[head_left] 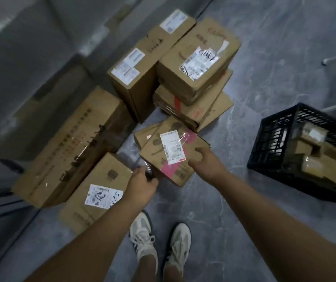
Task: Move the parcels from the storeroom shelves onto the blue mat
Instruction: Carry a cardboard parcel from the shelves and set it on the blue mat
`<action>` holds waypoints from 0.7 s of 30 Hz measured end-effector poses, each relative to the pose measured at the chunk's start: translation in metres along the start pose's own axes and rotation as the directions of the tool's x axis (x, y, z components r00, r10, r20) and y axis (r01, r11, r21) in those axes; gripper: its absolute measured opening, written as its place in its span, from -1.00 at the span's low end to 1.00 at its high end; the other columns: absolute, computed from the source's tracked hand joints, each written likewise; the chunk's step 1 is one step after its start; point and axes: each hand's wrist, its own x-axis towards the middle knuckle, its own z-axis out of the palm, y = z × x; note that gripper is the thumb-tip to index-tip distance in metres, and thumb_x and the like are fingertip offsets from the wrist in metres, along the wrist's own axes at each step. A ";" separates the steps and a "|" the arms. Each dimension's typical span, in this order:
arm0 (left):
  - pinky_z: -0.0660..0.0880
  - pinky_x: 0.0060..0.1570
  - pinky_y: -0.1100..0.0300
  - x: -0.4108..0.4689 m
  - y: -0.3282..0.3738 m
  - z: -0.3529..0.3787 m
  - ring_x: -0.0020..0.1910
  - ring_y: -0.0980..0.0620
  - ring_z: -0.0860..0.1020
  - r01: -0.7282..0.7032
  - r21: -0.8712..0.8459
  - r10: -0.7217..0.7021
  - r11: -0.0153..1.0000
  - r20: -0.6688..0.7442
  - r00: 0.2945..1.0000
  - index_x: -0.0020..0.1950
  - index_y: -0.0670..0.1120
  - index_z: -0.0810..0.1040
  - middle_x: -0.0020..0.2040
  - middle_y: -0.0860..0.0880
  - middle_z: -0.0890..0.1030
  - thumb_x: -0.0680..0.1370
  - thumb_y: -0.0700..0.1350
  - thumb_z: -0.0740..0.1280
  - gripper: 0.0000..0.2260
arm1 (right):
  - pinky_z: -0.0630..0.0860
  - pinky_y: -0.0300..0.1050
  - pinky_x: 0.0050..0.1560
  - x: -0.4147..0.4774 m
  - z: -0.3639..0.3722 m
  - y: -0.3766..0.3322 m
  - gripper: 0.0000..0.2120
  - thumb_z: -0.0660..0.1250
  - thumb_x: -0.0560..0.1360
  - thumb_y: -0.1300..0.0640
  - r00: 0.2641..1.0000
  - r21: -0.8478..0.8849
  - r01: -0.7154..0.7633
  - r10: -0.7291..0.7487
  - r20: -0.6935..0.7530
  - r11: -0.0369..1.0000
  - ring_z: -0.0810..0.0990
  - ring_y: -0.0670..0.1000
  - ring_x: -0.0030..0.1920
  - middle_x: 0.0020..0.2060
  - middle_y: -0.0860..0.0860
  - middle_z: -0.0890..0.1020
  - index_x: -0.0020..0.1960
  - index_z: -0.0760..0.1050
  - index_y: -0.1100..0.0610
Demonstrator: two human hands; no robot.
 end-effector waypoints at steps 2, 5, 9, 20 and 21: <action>0.43 0.07 0.13 0.030 -0.028 0.025 0.10 -0.18 0.56 0.065 -0.036 -0.064 0.997 0.027 0.998 0.22 -0.20 0.51 0.10 -0.19 0.60 0.50 -0.21 0.34 -0.71 | 0.37 -0.02 0.33 0.046 0.014 0.014 -0.46 0.31 0.51 0.07 1.000 -0.001 -0.015 0.015 -0.010 1.000 0.40 0.16 0.36 0.39 0.15 0.41 0.44 0.31 0.17; 0.41 0.06 0.22 0.065 -0.058 0.052 0.11 -0.05 0.57 0.091 -0.161 -0.084 0.983 0.051 0.995 0.23 -0.19 0.52 0.12 -0.12 0.62 0.52 -0.27 0.31 -0.72 | 0.48 0.16 0.23 0.110 0.020 0.032 -0.61 0.27 0.50 0.02 0.999 -0.028 -0.020 0.018 -0.043 0.999 0.53 0.21 0.21 0.19 0.19 0.56 0.26 0.48 0.19; 0.37 0.18 0.25 0.085 -0.071 0.073 0.23 0.04 0.51 0.202 -0.418 -0.158 0.886 0.138 0.978 0.27 -0.16 0.53 0.24 -0.04 0.58 0.55 -0.29 0.29 -0.71 | 0.44 0.21 0.26 0.152 0.032 0.048 -0.53 0.24 0.47 -0.11 0.994 -0.037 -0.047 0.044 -0.096 0.998 0.47 0.22 0.26 0.21 0.19 0.52 0.26 0.45 0.16; 0.59 -0.26 0.25 0.011 -0.021 -0.036 -0.11 0.08 0.68 0.159 -0.756 -0.268 0.634 -0.022 0.963 0.13 0.06 0.66 -0.02 0.01 0.71 0.52 -0.21 0.26 -0.70 | 0.43 0.13 0.27 0.035 0.033 -0.016 -0.52 0.32 0.51 0.02 0.993 0.236 -0.117 0.116 0.017 0.965 0.45 0.14 0.21 0.24 0.10 0.39 0.38 0.29 0.06; 0.61 -0.14 0.18 0.000 -0.007 -0.054 -0.06 0.07 0.67 0.142 -0.733 -0.249 0.665 -0.039 0.968 0.15 0.10 0.65 0.02 0.02 0.70 0.52 -0.20 0.25 -0.67 | 0.47 0.06 0.19 0.016 0.021 -0.027 -0.56 0.32 0.52 0.04 0.992 0.264 -0.128 0.124 0.035 0.956 0.49 0.10 0.13 0.19 0.10 0.46 0.34 0.31 0.10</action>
